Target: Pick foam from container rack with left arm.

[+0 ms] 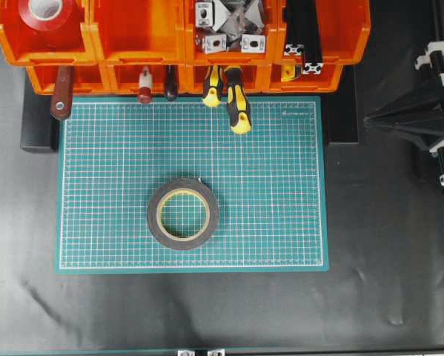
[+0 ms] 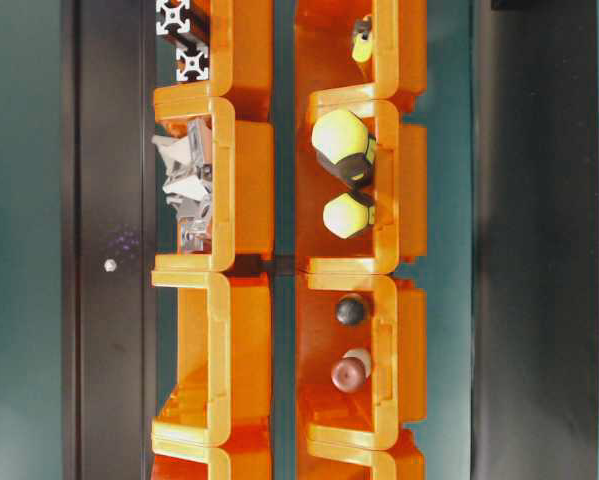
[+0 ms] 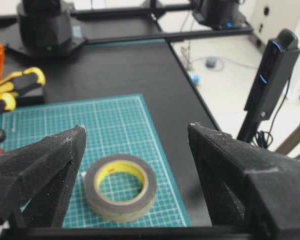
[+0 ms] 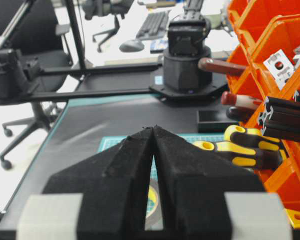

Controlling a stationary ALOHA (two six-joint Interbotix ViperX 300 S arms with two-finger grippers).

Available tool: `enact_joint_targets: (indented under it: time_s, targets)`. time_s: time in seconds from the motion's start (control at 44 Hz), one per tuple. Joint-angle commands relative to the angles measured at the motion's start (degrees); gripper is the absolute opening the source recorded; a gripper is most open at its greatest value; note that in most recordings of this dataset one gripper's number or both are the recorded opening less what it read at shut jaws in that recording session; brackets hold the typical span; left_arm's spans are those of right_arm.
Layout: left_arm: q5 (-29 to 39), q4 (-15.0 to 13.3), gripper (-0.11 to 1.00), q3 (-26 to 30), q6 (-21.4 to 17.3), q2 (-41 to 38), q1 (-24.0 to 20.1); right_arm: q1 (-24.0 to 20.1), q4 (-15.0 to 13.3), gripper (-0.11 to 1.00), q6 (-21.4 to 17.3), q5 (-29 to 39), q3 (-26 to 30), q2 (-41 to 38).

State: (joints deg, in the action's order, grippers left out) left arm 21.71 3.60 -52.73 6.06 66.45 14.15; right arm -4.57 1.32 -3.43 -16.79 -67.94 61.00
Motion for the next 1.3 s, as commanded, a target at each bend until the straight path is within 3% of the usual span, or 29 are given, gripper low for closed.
enact_joint_targets:
  time_s: [0.0, 1.274]
  targets:
    - [-1.32, 0.26, 0.79, 0.26, 0.09, -0.26, -0.35, -0.09, 0.09, 0.01, 0.0, -0.35, 1.05, -0.35]
    - [-9.84, 0.18, 0.79, -4.22, 0.18, -0.97, -0.53, -0.26, 0.0, 0.01, 0.0, -1.23, 0.88, -0.62]
